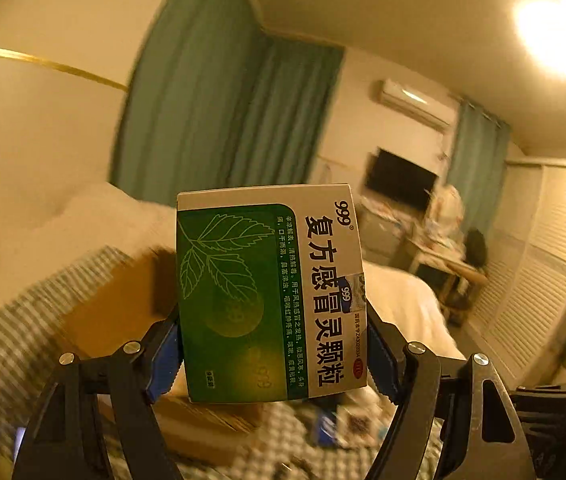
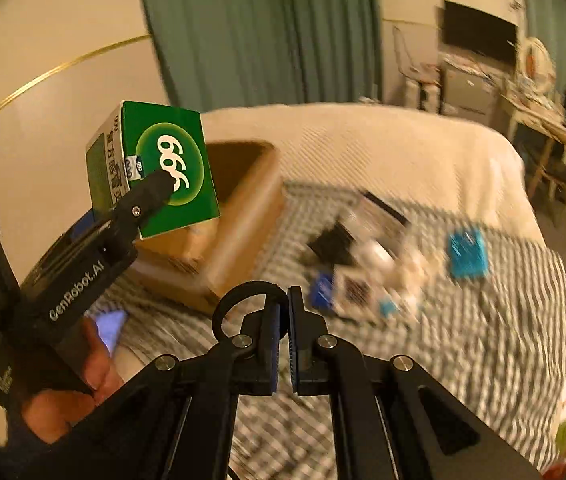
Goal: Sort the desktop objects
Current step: 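Lift the green box into the cardboard box and open the left tool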
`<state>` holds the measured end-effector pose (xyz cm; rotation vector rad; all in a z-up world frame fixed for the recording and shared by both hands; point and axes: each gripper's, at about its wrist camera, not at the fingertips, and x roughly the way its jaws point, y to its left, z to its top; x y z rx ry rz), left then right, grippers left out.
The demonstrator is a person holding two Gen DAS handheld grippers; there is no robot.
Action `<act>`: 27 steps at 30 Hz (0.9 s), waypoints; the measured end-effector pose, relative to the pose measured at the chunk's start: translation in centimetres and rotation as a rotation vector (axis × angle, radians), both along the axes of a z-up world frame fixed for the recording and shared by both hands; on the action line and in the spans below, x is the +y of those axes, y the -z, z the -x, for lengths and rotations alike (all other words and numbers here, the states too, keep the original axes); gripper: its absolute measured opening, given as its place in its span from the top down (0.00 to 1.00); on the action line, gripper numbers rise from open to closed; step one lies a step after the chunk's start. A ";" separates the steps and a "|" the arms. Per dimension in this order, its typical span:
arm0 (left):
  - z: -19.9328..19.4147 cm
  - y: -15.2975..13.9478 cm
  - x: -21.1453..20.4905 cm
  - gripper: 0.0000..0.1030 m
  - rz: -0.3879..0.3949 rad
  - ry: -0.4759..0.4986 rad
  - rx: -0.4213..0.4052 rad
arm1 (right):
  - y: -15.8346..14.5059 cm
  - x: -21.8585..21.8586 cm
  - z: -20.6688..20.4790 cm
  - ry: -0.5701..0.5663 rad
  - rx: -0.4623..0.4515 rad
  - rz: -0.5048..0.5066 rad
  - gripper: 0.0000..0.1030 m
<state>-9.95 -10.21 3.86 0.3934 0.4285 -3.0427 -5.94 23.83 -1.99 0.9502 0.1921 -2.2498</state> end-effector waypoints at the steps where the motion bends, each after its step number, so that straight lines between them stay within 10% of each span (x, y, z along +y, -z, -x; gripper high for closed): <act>1: 0.3 -0.3 -1.0 0.24 0.005 -0.019 0.004 | -0.8 -1.7 0.3 -0.022 0.005 0.002 0.97; 7: 3.9 1.9 -6.8 0.24 0.014 -0.133 -0.085 | -2.0 -11.0 2.9 -0.121 -0.036 -0.007 0.97; 15: 6.9 7.3 -7.9 0.22 0.039 -0.107 -0.177 | 3.4 -19.0 9.0 -0.081 -0.202 -0.154 0.96; 17: 6.8 7.7 -7.4 0.18 0.062 -0.109 -0.183 | 4.3 -19.3 10.0 -0.049 -0.233 -0.165 0.87; 20: 6.6 7.3 -7.3 0.01 0.092 -0.118 -0.201 | 4.4 -18.7 10.5 -0.015 -0.236 -0.141 0.47; 27: 4.2 5.2 -4.4 0.01 0.134 -0.099 -0.191 | 2.4 -16.1 9.2 -0.017 -0.192 -0.091 0.46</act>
